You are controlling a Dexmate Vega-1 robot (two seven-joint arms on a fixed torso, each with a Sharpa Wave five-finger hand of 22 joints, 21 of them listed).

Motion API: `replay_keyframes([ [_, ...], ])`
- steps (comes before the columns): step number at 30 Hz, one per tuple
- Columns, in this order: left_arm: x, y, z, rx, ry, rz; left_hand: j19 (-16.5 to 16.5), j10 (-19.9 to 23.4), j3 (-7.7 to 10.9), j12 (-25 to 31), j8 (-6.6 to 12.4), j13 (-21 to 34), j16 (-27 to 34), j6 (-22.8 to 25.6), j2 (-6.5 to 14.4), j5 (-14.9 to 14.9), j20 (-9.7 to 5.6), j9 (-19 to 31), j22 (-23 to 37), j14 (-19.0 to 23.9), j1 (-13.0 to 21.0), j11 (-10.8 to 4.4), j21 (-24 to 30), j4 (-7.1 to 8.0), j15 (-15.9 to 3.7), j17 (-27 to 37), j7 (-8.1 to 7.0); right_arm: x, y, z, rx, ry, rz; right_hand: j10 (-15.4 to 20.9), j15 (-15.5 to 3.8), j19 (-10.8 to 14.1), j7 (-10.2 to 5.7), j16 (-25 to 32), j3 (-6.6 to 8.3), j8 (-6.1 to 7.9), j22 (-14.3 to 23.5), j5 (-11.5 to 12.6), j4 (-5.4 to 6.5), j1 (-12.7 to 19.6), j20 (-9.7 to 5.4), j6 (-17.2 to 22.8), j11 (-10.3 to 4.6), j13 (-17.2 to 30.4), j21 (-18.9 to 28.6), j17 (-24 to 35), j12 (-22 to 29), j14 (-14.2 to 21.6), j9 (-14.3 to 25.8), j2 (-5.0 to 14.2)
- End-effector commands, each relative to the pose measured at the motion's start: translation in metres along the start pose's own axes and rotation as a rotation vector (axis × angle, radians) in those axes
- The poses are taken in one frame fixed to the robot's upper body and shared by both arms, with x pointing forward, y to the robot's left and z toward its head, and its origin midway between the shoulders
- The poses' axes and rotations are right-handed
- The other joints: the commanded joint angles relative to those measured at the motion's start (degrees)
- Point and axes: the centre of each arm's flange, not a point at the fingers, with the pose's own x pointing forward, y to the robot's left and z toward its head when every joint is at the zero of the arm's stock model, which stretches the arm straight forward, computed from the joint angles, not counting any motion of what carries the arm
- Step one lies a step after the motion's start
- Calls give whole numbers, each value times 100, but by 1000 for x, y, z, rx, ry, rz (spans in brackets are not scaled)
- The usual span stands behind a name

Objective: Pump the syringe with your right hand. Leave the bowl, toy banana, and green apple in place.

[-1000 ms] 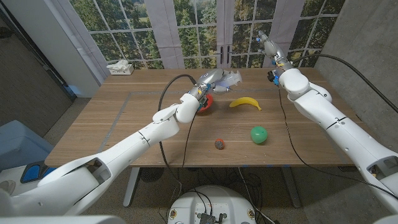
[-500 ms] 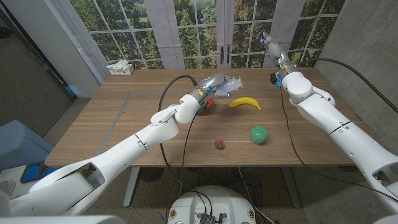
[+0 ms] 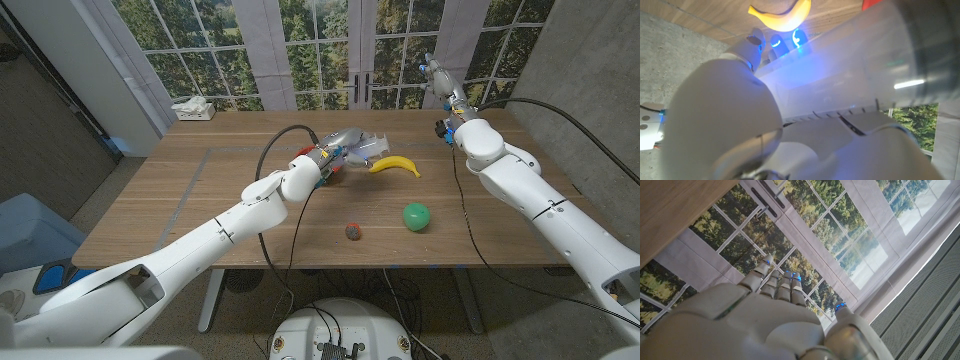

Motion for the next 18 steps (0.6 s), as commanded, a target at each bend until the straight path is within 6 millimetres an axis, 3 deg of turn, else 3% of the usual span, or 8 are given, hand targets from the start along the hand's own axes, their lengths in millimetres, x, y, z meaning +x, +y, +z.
replay_keyframes([
  [1,1,-14,-7,1,36,-78,30,23,46,4,-30,2,-34,97,1120,-9,-666,22,10,30,1141,51,39,7,-39,14,106,-1,2,0,9,-8,1,-3,26,34,-10,30,34,9,4,24,-16,44,42,61,34,-4,20,-6,28,7,7,318],
  [18,2,-26,-10,-4,87,-164,18,-2,73,-5,-63,-8,-36,72,1113,-16,-662,39,-1,39,1155,76,77,8,-41,0,133,-5,3,-2,16,-5,7,-1,29,37,-16,30,37,7,4,25,-20,48,44,62,32,-5,20,-13,28,6,7,317],
])
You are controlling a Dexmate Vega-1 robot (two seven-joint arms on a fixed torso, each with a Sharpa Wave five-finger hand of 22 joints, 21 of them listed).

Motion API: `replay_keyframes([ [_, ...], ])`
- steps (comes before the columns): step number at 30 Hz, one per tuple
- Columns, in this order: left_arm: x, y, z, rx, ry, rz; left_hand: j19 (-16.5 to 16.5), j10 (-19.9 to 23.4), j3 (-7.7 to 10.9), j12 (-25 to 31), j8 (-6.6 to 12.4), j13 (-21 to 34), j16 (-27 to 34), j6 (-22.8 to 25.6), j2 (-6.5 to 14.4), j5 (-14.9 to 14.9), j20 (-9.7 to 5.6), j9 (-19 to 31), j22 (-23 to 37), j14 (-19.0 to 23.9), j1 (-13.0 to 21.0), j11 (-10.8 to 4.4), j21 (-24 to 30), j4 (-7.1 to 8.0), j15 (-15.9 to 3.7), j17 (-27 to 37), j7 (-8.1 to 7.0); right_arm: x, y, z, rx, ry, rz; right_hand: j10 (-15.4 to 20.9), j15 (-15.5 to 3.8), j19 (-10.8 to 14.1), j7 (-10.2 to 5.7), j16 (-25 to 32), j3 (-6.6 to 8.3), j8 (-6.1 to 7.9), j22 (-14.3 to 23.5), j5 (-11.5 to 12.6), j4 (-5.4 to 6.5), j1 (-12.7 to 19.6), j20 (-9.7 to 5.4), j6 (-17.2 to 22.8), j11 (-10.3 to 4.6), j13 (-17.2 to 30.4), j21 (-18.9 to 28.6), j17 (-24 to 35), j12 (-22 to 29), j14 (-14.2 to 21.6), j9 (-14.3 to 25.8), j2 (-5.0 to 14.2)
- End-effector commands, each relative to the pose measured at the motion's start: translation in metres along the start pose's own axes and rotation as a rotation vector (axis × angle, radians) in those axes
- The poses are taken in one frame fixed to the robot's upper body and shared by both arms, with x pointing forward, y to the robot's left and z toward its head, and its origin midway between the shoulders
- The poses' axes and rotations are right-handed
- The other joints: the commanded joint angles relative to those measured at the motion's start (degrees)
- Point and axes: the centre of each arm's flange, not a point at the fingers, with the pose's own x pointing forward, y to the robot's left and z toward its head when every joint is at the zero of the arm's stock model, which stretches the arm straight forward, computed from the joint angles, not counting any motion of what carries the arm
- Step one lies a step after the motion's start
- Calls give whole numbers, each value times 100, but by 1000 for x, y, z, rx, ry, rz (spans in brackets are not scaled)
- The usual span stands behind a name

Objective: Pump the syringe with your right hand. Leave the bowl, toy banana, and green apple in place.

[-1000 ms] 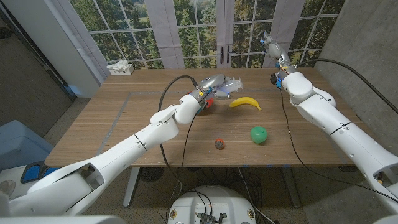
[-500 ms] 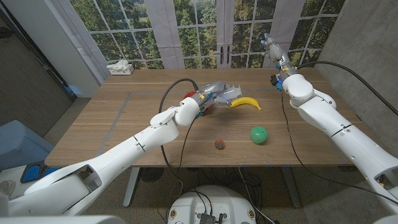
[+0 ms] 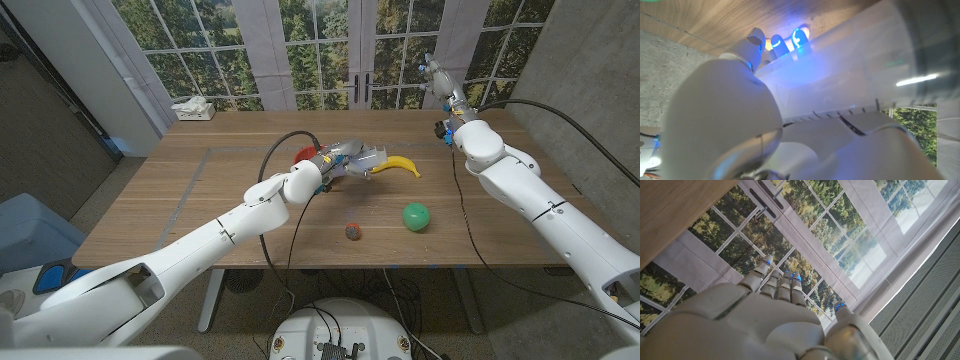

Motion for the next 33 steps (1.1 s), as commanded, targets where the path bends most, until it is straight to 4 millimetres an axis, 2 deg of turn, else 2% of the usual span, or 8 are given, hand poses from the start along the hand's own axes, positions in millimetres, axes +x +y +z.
replay_keyframes([
  [1,1,-10,-4,0,40,-64,18,3,45,-7,-22,-9,-36,95,1128,-17,-664,10,-1,38,1140,24,37,0,-43,2,112,-3,1,-2,8,0,4,0,30,36,-14,31,38,6,3,24,-20,48,47,60,31,-5,19,15,28,8,7,317],
  [19,1,-28,-9,-21,82,-134,7,-12,72,-16,-52,-35,-45,92,1119,-24,-662,19,-7,33,1155,60,72,-2,-43,-13,150,-6,0,-5,12,2,11,-9,35,37,-25,35,40,5,4,24,-21,48,53,62,29,-5,18,9,24,14,7,316],
  [33,4,-31,-10,-7,100,-174,-33,-56,102,-21,-102,-33,-55,66,1109,-27,-654,6,-21,26,1163,51,80,-5,-43,-28,144,-5,0,-7,16,4,7,1,34,38,-32,40,40,0,4,24,-21,47,56,52,36,-5,18,6,27,24,7,317],
])
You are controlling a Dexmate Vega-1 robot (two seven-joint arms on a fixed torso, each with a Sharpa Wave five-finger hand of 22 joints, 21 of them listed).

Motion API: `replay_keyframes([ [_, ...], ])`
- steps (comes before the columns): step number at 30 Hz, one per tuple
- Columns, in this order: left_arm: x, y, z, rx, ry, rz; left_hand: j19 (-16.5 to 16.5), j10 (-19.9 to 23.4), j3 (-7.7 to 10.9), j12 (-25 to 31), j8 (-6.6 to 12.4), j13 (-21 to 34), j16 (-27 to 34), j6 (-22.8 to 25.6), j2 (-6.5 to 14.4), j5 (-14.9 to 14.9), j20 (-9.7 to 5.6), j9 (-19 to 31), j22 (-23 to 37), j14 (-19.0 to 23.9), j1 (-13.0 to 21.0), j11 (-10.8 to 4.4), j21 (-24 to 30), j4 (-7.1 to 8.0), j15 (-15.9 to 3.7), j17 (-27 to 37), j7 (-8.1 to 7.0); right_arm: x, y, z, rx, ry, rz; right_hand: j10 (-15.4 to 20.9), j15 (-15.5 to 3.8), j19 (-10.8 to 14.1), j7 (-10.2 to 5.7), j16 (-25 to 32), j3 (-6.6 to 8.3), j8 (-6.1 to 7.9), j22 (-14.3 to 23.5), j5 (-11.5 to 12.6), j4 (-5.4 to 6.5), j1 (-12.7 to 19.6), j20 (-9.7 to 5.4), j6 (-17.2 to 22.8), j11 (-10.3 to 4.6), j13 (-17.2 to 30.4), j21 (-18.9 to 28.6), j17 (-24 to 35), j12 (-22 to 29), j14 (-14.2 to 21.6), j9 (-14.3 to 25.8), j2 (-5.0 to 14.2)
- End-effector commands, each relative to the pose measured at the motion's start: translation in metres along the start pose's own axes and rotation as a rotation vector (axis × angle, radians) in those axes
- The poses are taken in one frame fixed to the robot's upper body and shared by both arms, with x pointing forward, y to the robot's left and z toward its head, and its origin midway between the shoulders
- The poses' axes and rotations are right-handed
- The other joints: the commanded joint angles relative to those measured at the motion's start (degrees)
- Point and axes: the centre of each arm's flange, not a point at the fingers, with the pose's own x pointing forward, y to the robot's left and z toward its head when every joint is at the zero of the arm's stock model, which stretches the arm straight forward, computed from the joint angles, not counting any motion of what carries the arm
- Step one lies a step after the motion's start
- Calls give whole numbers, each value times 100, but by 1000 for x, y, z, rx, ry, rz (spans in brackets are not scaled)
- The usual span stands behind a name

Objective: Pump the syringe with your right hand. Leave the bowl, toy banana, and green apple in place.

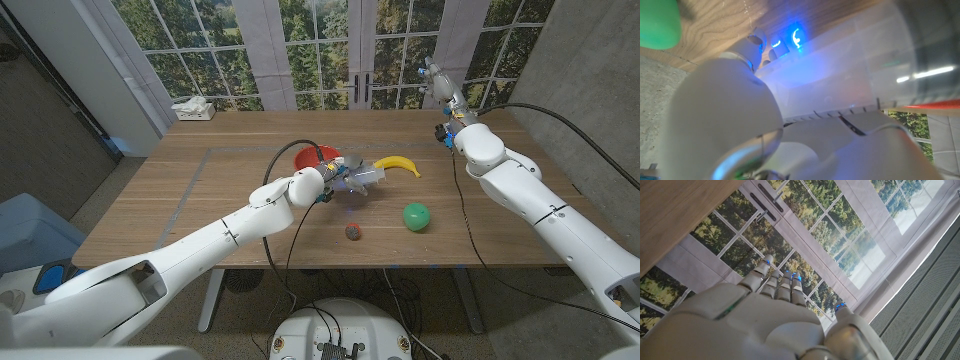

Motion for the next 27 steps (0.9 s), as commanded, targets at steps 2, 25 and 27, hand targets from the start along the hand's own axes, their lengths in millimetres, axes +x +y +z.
replay_keyframes([
  [2,3,-4,-1,20,25,-48,-60,-42,71,-25,-34,11,-15,53,1153,-26,-649,3,-3,10,1113,23,0,-10,-50,-5,96,0,-1,-3,7,4,-2,-5,38,-5,-4,40,42,0,4,25,-21,48,17,19,36,-5,17,3,25,25,7,317],
  [25,10,-4,8,222,-16,-144,-959,-1646,-392,-166,-667,-429,-550,-1120,595,30,-235,-307,-123,-1627,-182,-56,-599,230,-27,-67,-162,2,0,-3,6,-3,-3,-6,56,9,-12,43,48,-3,4,24,-31,57,33,10,26,-5,21,-9,25,42,6,310],
  [27,10,-4,8,229,-14,-161,-1144,-1778,-471,-167,-668,-480,-558,-1204,543,21,-108,-352,-124,-1856,-402,-67,-752,250,-23,-38,-220,2,0,-3,6,-5,-4,-10,58,9,-11,43,48,-4,4,24,-31,57,33,8,27,-5,21,-10,24,44,6,309],
])
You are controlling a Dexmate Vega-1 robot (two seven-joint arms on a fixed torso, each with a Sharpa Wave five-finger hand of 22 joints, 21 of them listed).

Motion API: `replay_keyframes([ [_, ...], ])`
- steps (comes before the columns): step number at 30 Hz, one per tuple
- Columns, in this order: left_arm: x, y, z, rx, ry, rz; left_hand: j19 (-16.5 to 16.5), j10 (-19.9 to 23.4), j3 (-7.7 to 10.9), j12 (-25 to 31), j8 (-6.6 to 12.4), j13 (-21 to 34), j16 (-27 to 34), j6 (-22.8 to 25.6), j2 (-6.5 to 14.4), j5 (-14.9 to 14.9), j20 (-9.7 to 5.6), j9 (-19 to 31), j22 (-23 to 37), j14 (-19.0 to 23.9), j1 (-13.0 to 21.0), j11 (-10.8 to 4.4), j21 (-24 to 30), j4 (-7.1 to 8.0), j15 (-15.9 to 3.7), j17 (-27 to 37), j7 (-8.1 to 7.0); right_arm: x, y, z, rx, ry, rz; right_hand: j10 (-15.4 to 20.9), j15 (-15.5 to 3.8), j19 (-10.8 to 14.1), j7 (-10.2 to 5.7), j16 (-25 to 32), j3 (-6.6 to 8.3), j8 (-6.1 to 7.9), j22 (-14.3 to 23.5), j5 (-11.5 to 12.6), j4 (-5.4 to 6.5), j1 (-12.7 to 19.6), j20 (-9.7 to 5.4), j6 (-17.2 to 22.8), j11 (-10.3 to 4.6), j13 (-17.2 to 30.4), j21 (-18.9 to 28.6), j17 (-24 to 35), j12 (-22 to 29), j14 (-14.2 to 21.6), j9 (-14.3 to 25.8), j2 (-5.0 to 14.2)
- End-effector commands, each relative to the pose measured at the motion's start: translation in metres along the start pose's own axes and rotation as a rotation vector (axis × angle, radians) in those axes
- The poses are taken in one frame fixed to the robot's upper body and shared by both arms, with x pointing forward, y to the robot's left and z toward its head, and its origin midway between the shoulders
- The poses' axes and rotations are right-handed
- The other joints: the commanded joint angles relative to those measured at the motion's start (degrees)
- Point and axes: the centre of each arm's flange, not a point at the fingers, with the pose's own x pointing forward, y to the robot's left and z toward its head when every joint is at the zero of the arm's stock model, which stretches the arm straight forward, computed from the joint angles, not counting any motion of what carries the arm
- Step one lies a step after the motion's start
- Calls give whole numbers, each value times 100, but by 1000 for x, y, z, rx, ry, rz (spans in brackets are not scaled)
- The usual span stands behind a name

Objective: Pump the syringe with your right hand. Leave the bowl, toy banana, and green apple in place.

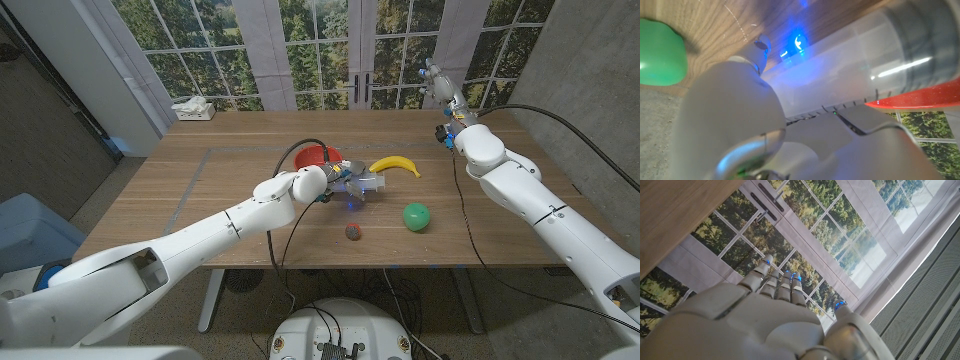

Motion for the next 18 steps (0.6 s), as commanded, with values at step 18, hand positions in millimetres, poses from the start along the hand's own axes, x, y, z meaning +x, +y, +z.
replay_keyframes([
  [18,-5,8,4,130,-27,12,-2382,-1968,-872,-43,-64,-531,-140,-1256,-24,-5,251,-547,31,-2859,-1604,283,-1737,22,-14,228,-272,5,3,2,-5,-12,4,-12,40,14,-16,40,22,-4,4,21,-9,-24,44,6,35,-6,21,6,23,14,6,213],
])
